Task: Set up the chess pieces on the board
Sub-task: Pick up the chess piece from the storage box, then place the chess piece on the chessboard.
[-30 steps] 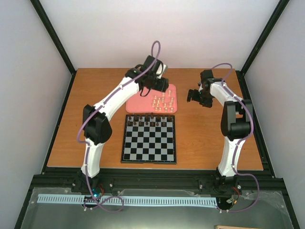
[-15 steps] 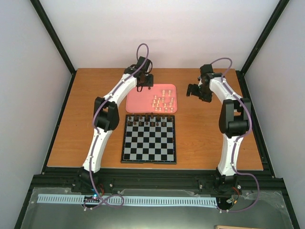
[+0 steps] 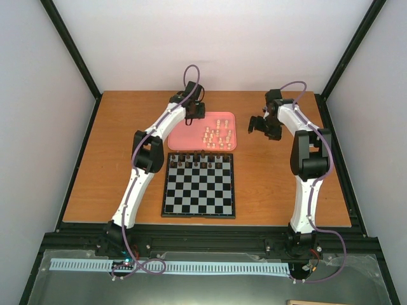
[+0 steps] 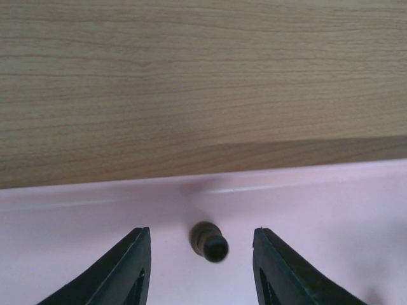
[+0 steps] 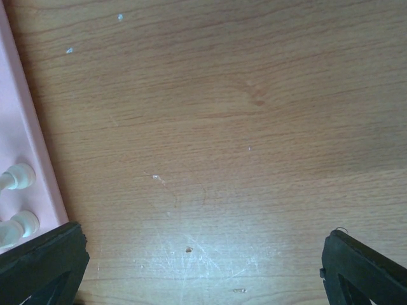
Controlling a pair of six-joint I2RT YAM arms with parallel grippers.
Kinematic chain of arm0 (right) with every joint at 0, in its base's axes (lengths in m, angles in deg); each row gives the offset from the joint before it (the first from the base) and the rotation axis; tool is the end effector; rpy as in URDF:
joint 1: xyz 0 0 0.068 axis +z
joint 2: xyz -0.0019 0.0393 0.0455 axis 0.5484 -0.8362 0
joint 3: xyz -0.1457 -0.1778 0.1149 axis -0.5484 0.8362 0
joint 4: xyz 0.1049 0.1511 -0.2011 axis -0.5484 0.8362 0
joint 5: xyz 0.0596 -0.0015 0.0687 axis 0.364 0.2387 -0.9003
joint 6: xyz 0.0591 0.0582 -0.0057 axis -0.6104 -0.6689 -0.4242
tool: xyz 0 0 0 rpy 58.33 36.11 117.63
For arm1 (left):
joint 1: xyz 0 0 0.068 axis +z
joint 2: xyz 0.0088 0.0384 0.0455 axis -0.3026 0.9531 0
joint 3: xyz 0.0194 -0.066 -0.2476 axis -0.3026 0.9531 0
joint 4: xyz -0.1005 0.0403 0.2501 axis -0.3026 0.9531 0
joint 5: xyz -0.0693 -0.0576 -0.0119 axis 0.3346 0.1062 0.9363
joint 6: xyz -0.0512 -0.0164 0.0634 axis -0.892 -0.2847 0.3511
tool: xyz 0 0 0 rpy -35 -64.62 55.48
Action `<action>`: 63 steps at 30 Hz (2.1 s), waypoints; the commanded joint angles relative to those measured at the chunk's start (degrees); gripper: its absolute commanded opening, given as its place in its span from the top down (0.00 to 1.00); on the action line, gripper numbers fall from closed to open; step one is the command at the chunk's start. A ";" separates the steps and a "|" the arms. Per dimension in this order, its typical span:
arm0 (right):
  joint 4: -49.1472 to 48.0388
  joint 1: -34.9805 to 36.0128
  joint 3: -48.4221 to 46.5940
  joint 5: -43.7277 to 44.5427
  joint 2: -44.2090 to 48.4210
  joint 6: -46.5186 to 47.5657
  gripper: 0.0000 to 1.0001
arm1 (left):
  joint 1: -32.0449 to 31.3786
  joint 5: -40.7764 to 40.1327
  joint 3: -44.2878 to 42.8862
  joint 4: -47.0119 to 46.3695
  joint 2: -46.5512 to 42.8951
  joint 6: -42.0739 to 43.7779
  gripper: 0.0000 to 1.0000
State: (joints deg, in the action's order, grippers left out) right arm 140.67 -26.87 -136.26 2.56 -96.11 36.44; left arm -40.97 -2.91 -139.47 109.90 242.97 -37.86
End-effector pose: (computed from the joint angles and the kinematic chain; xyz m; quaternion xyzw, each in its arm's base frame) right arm 0.4516 0.0637 0.1353 0.0977 0.9822 0.1170 0.1093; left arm 0.5432 -0.2306 0.1291 -0.0014 0.9507 -0.0992 0.2939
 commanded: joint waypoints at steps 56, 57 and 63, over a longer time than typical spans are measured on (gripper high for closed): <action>-6.62 -0.23 5.46 -2.34 3.83 -2.41 0.00 | -8.11 12.94 41.54 -6.02 -40.45 11.86 0.99; -6.73 -0.24 5.73 -2.08 3.85 -2.24 0.00 | -9.47 13.50 42.48 -5.88 -41.18 12.49 0.99; -8.37 -0.38 7.22 -1.79 4.77 -2.66 0.00 | -16.64 13.16 46.87 -5.67 -44.06 13.48 0.99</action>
State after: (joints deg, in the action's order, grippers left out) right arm 134.40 -26.87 -130.55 0.33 -94.10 34.53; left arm -55.18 9.05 -94.64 104.45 201.36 -26.91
